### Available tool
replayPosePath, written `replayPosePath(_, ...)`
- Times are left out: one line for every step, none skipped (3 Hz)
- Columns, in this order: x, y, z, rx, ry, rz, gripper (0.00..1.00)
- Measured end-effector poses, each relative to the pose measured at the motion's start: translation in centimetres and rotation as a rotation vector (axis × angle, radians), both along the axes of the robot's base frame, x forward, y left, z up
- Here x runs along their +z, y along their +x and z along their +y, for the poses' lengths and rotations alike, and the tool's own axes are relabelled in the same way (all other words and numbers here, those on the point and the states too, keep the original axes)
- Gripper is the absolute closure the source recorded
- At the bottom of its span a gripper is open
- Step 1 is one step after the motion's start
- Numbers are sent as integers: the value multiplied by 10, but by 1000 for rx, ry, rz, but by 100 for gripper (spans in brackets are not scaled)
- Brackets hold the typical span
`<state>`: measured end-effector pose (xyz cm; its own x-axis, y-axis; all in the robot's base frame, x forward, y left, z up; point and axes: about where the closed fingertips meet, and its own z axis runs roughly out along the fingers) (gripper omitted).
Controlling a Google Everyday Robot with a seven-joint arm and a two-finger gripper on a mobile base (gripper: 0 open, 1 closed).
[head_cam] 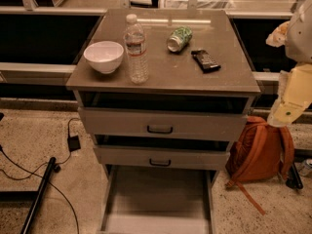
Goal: Place water bottle into bottom drawer
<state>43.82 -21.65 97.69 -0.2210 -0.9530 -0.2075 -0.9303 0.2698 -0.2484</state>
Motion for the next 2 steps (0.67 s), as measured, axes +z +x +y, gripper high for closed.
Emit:
replayPosePath(1, 8, 4, 4, 9, -12, 0)
replayPosePath(7, 55, 26, 30, 62, -76, 0)
